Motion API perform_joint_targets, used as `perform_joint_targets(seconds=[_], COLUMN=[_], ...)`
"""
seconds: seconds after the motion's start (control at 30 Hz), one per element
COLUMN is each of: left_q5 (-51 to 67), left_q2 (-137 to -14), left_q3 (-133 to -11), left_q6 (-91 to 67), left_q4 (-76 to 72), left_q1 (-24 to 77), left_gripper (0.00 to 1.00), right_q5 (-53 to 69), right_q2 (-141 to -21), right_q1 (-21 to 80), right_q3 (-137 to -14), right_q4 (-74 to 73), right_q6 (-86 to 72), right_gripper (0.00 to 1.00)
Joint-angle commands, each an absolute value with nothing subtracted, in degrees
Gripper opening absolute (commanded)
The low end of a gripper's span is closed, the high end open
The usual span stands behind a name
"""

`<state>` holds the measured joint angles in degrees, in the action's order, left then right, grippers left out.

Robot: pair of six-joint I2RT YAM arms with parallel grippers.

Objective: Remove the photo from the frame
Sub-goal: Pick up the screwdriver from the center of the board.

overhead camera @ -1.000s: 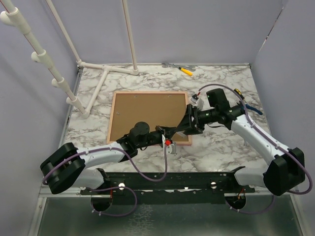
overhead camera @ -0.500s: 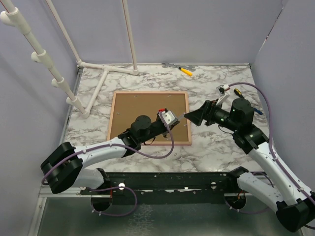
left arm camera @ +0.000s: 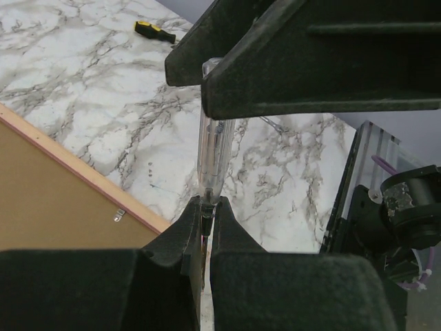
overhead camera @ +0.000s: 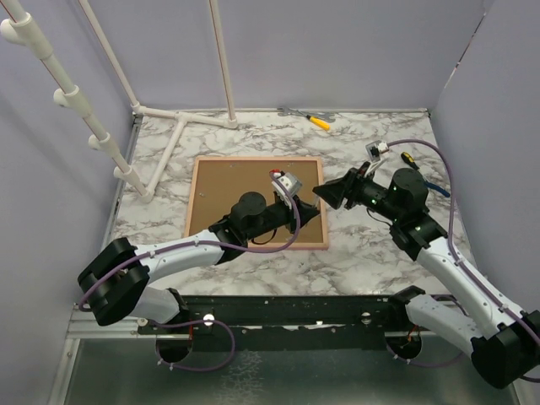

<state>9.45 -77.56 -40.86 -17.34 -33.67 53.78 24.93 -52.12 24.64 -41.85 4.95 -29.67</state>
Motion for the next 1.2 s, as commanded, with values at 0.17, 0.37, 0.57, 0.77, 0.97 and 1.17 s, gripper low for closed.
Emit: perform_joint_targets(seconds=[0.17, 0.37, 0.57, 0.77, 0.97, 1.17], left_q5=[12.22, 10.08, 13.01, 11.23, 13.30, 14.88], left_q2=[-77.65, -77.88, -79.76, -77.79, -75.94, -76.24], left_q3=[-43.93, -47.28, -49.59, -47.73, -45.98, -46.48], left_q6=[-22.52, -19.76, -18.13, -13.18, -8.05, -6.40], left_q4=[-30.42, -23.85, -19.66, -18.03, -17.82, -16.35], left_q1=[54.07, 53.93, 53.69, 53.64, 53.70, 53.70], left_gripper=[0.00, 0.00, 0.00, 0.00, 0.00, 0.00], right_q5=[29.17, 28.70, 29.06, 28.31, 32.28, 35.47], right_q2=[-55.37, -57.15, -58.35, -59.43, -64.06, -66.26], right_q1=[24.61, 24.61, 24.61, 24.61, 24.61, 24.62], right_q3=[-43.19, -47.50, -49.61, -53.89, -58.98, -60.39], right_q4=[6.37, -2.46, -7.76, -17.99, -27.39, -29.09], right_q6=[-26.71, -24.22, -23.69, -21.60, -19.21, -18.86], right_gripper=[0.61, 0.55, 0.48, 0.56, 0.57, 0.55])
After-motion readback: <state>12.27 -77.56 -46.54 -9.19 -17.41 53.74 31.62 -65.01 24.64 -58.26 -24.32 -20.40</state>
